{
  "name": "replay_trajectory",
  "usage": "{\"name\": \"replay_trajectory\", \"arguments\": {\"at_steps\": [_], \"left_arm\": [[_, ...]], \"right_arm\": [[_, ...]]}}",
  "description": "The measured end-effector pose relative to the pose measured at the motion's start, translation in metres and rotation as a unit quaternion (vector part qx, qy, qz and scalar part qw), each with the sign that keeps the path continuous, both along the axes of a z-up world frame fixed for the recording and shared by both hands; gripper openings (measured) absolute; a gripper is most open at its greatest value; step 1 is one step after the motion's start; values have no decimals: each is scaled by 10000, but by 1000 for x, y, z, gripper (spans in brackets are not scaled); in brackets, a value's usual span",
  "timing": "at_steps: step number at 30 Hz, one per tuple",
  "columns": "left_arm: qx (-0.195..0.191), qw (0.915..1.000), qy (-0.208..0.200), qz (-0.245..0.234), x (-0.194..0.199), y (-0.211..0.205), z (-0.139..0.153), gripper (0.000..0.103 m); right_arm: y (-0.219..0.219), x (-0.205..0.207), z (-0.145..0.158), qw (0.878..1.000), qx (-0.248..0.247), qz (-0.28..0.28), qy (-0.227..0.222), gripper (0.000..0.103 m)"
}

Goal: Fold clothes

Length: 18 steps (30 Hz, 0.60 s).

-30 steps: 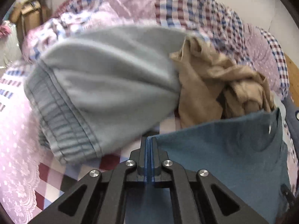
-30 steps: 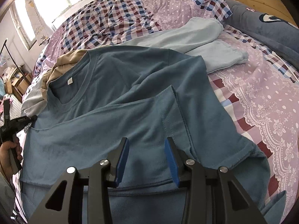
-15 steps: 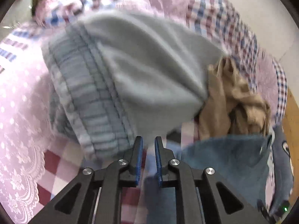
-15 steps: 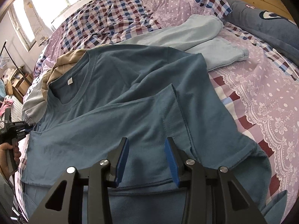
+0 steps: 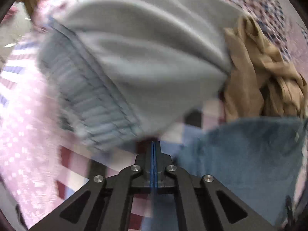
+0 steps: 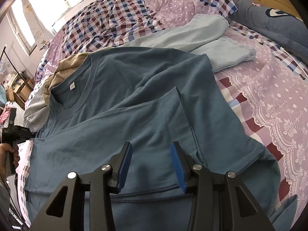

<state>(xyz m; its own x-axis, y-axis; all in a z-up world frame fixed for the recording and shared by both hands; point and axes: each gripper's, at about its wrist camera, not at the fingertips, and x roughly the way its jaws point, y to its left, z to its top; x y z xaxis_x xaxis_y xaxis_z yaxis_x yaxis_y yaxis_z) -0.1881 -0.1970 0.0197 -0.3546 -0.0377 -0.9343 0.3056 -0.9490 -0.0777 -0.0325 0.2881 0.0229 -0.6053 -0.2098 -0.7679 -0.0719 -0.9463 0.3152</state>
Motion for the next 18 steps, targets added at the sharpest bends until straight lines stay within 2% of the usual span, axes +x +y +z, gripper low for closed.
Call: {"name": "replay_trajectory", "arguments": {"at_steps": [4,6,10,12,15,16,17,18], "left_arm": [[-405,9970,520,400,7,1,18,0],[-299,9976,436,454,5,2,17,0],[-45,9997,18,260,1,0,6,2],[260,9996,2,140,5,-4,4,10],[944,9941,519,123,35,-18,11,32],[1102,9912,727,139,47,-21,13,50],[1258,9875,934,154,60,-25,16,63],[1414,9829,1159,203,78,-36,15,67]], "right_arm": [[3,0,2,10000,-44,-37,12,45],[5,0,3,10000,-73,-48,17,45],[5,0,4,9999,-102,-8,28,45],[3,0,4,9999,-109,82,30,45],[-3,-1,3,9996,-113,268,32,45],[-6,-1,3,9994,-117,329,37,45],[-11,0,3,9991,-105,404,70,45],[-16,0,3,9988,-92,480,104,45]]}}
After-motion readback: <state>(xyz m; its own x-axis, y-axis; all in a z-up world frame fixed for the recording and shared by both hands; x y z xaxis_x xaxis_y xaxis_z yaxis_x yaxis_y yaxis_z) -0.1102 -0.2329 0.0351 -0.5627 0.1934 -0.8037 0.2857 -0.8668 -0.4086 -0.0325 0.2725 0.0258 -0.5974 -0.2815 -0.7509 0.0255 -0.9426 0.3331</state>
